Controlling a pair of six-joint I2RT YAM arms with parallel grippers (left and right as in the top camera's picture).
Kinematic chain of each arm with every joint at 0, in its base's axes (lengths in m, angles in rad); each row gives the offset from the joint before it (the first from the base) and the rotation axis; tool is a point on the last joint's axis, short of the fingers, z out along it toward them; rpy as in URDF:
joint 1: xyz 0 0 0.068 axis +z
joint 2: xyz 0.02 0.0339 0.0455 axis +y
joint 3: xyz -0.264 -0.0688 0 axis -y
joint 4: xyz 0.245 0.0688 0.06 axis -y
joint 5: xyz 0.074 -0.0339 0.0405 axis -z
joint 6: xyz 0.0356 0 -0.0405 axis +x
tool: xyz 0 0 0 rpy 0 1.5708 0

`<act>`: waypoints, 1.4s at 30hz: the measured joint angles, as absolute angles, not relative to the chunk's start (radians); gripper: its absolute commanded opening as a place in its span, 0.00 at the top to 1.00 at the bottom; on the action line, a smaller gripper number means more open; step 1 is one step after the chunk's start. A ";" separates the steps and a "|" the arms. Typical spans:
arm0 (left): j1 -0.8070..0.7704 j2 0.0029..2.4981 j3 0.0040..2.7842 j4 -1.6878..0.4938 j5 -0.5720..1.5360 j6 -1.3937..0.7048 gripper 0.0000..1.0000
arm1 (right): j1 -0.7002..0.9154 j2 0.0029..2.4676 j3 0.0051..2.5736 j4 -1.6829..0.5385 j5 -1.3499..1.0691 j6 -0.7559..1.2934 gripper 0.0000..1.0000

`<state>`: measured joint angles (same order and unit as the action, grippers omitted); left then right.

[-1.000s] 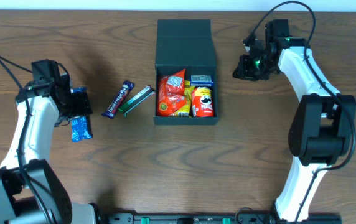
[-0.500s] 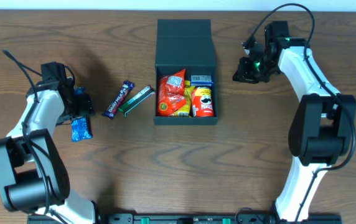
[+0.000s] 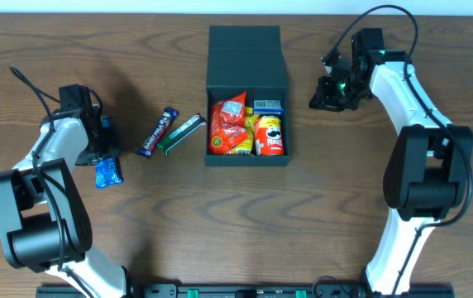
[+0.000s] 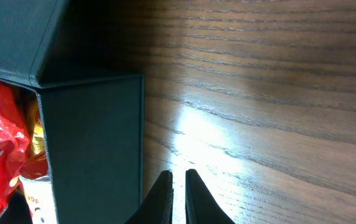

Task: Pack container
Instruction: 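Grasp the blue Oreo pack with the left gripper, then lower the Oreo pack into the box's left side with the left gripper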

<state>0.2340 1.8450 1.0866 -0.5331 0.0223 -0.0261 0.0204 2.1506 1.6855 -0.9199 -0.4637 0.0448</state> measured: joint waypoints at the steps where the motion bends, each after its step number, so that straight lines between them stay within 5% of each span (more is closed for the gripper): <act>1: 0.234 1.845 1.087 -0.530 0.022 -0.025 0.61 | 0.020 2.151 1.686 -0.920 -0.464 0.045 0.92; 21: 0.198 1.834 1.269 -0.678 0.083 -0.026 0.83 | 0.010 2.149 1.686 -0.827 -0.475 0.103 0.89; 42: -0.401 1.824 1.460 -0.571 0.178 -0.338 0.90 | -0.112 2.149 1.686 -0.795 -0.509 0.125 0.86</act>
<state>-0.4007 1.8240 1.4601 -0.5713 0.1776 -0.3378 -0.1120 2.1494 1.6855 -0.7952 -0.5091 0.1253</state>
